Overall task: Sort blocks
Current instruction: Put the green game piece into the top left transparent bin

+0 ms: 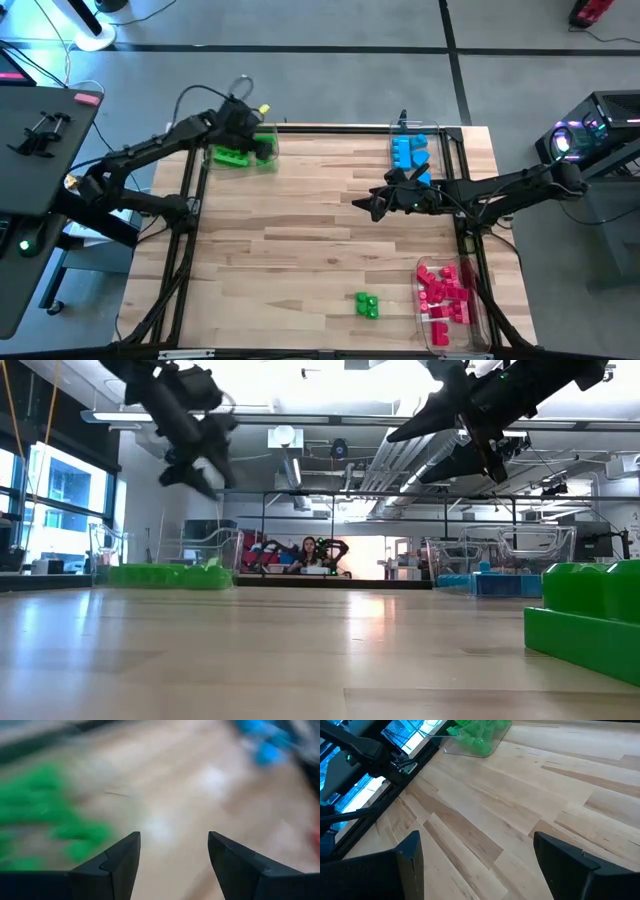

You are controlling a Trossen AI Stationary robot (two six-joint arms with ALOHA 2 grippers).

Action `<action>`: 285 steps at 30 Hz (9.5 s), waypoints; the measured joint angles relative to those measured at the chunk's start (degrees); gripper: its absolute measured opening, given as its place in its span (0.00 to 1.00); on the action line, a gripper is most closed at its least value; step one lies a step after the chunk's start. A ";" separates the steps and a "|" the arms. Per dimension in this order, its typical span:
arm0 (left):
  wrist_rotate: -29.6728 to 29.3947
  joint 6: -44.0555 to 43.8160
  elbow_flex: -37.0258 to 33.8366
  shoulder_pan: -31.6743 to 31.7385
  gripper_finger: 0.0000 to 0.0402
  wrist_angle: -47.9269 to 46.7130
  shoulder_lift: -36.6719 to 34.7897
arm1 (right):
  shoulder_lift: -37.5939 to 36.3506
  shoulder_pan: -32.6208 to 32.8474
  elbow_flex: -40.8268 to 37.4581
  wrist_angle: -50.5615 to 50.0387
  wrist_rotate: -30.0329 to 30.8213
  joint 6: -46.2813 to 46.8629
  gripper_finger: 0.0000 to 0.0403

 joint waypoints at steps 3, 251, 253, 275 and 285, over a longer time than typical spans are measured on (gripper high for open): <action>2.48 -0.32 0.00 -8.42 0.54 1.72 0.00 | 0.00 0.00 0.01 0.25 -3.57 0.00 0.63; -9.23 -7.71 -0.11 -41.87 0.59 19.93 10.37 | 39.05 31.38 25.74 -26.25 -34.51 -30.69 0.00; -9.20 -8.19 -0.11 -42.24 0.59 20.14 10.31 | 40.60 31.83 26.91 -23.79 -36.69 -32.45 0.00; -10.81 -2.93 -0.20 -43.97 0.59 11.21 1.20 | 45.77 14.27 30.87 -18.27 -10.56 -48.84 0.00; -16.90 -2.62 -0.19 -43.97 0.59 6.80 -2.75 | 38.41 8.37 36.01 -19.72 -17.39 -52.30 0.00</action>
